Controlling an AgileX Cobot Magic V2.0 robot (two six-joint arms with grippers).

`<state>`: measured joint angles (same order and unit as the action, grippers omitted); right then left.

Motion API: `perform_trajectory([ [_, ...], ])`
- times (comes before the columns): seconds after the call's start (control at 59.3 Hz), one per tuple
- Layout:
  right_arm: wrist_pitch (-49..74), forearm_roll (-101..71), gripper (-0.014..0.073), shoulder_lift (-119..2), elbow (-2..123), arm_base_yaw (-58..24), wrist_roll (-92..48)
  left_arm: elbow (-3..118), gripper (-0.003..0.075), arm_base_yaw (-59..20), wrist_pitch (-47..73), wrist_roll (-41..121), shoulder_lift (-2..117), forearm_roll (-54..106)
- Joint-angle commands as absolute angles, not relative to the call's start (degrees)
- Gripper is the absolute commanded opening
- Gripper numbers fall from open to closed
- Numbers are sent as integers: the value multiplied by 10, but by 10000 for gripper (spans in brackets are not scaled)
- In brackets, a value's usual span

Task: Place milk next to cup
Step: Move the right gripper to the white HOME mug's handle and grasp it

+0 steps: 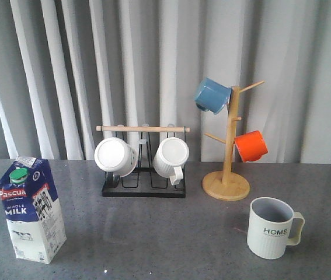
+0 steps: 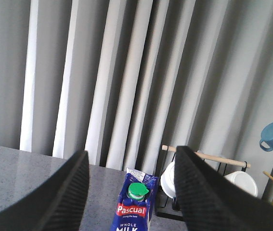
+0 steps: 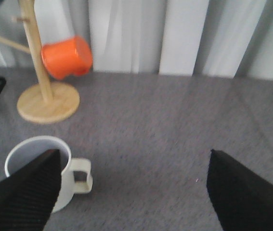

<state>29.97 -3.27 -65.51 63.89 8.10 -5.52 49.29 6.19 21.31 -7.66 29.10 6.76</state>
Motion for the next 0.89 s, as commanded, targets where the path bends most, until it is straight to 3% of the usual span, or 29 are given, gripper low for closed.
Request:
perform_trajectory([
  [0.0, 270, -85, 592, -680, 638, 81, -92, 511, 391, 61, 177, -76, 298, 69],
  [0.371, 153, -213, 592, -770, 509, 81, -211, 511, 391, 61, 177, -76, 298, 69],
  [0.877, 102, -540, 584, -865, 509, 81, -584, 511, 391, 61, 178, -76, 298, 68],
])
